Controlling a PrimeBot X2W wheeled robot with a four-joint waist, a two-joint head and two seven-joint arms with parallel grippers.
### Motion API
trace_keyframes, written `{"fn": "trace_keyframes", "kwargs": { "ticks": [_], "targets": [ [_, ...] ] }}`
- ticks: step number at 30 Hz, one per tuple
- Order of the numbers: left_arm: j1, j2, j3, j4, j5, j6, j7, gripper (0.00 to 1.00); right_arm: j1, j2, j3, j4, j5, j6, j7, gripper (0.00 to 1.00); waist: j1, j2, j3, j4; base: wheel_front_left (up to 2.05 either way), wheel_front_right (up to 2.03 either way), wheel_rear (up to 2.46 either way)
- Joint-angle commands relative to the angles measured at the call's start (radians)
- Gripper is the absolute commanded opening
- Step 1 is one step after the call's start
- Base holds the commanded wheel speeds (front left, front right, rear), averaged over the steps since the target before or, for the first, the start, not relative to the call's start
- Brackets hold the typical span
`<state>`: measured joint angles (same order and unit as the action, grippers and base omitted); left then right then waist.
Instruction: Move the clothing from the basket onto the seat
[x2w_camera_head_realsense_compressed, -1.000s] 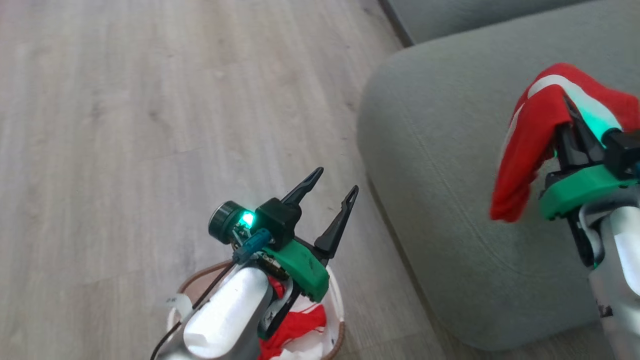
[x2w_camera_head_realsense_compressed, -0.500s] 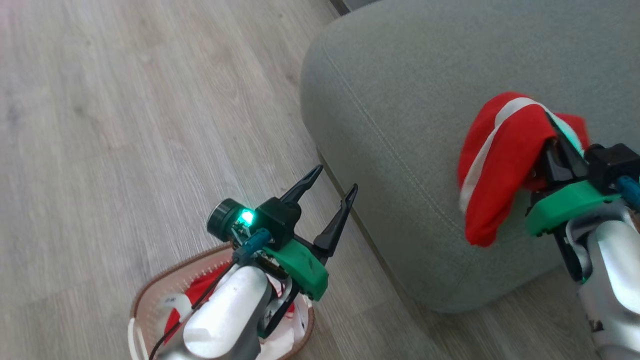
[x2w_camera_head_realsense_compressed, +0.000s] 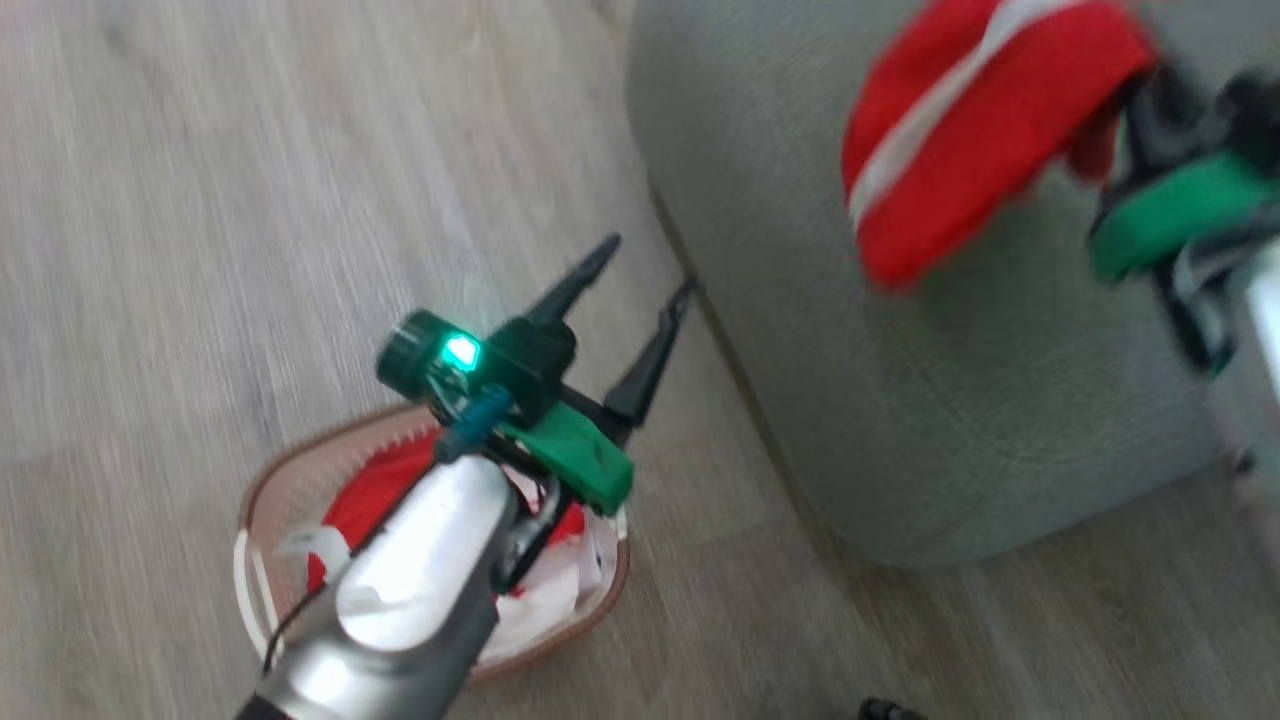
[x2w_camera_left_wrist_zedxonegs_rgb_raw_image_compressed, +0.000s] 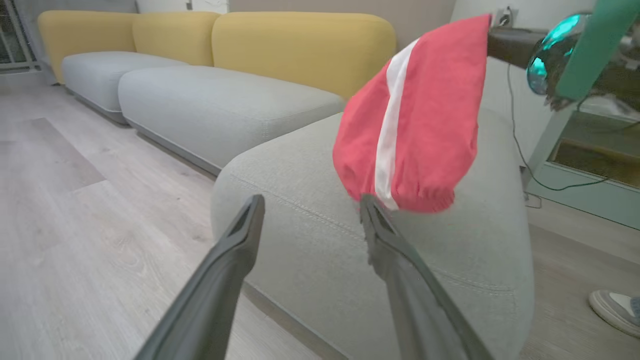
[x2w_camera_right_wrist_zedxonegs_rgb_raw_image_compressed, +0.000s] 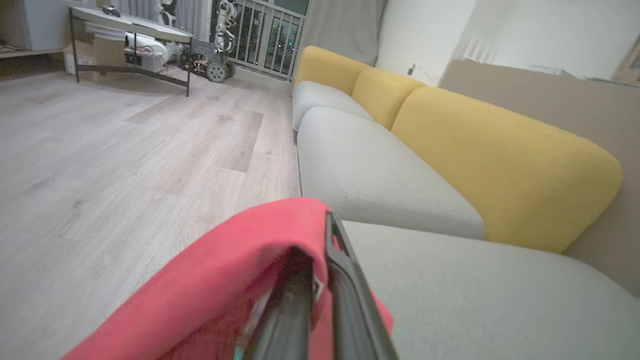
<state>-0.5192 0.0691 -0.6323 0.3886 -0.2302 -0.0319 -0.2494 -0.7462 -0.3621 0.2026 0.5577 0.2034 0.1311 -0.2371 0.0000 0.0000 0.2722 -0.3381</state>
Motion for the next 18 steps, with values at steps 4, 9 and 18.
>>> {"fn": "trace_keyframes", "kwargs": {
  "ticks": [4,9,18],
  "targets": [
    [-0.071,0.038,0.045,-0.044,0.022,0.001,-0.012,1.00,-0.161,-0.045,0.007,0.023,0.053,0.000,0.005,0.00,0.0000,0.0000,0.136,0.068,0.00,0.00,0.00],
    [-0.110,0.068,0.052,-0.063,0.040,0.006,-0.011,1.00,-0.333,-0.103,-0.013,0.113,0.065,0.000,0.009,0.00,0.0000,0.0000,0.233,0.113,0.00,0.00,0.00],
    [-0.126,0.110,0.068,-0.136,0.060,0.037,-0.009,1.00,-0.560,-0.208,-0.106,0.281,0.010,0.000,0.004,0.00,0.0000,0.0000,0.369,0.180,0.00,0.00,0.00]
  ]
}}
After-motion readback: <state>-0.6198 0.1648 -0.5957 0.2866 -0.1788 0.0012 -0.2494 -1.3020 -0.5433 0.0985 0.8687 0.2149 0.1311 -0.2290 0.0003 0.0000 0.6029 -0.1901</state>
